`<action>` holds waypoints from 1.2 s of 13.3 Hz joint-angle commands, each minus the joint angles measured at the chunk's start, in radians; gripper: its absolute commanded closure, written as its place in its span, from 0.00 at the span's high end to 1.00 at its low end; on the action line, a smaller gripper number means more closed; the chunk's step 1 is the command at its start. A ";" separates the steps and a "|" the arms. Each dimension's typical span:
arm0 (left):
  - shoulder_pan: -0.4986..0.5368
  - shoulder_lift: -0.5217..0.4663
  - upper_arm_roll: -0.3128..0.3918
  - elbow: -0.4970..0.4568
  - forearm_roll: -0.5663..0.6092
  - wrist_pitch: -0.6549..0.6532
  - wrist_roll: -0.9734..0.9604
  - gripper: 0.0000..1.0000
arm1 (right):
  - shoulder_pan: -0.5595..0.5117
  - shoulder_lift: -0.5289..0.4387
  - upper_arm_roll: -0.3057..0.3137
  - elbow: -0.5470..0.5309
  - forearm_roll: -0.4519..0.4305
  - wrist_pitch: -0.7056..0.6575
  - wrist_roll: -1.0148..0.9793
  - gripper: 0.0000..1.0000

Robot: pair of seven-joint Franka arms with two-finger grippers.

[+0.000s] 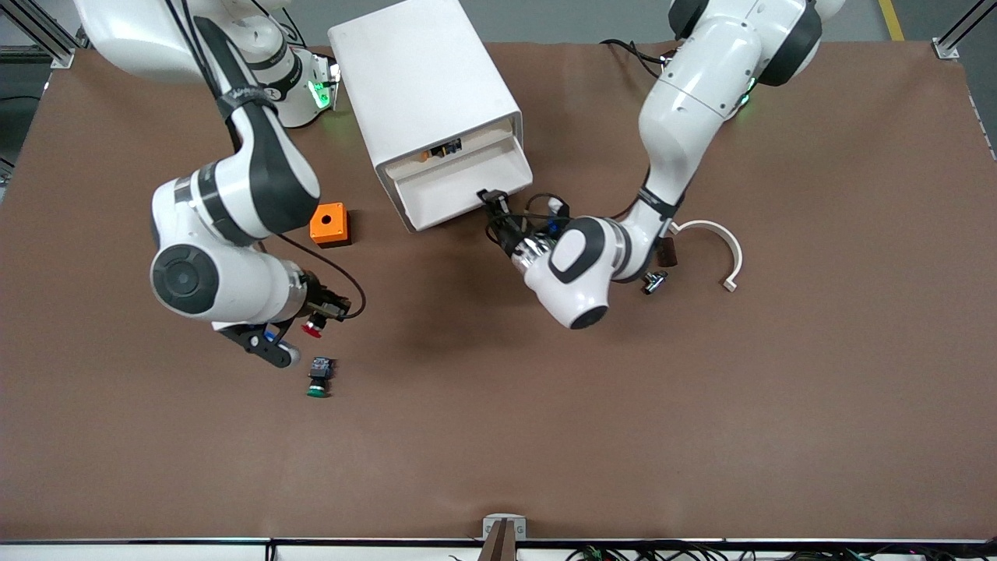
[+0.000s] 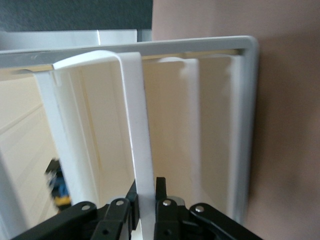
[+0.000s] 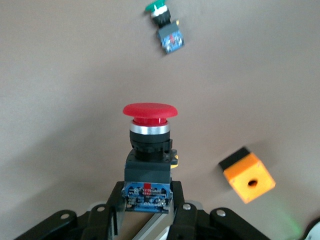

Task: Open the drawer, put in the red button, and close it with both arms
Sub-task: 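Pull the drawer open with the left gripper while the right gripper grasps the red button, then carry the red button into the open drawer with the right gripper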

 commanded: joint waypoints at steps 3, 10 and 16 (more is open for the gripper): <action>0.050 -0.007 0.066 0.019 -0.002 0.026 0.185 0.17 | 0.126 -0.049 0.000 -0.022 0.043 -0.014 0.298 0.01; 0.055 -0.035 0.133 0.032 0.003 0.053 0.230 0.99 | 0.307 -0.081 -0.002 -0.136 0.080 0.171 0.684 0.01; 0.070 -0.113 0.267 0.099 0.257 0.027 0.369 1.00 | 0.412 -0.080 -0.003 -0.268 0.078 0.415 0.866 0.01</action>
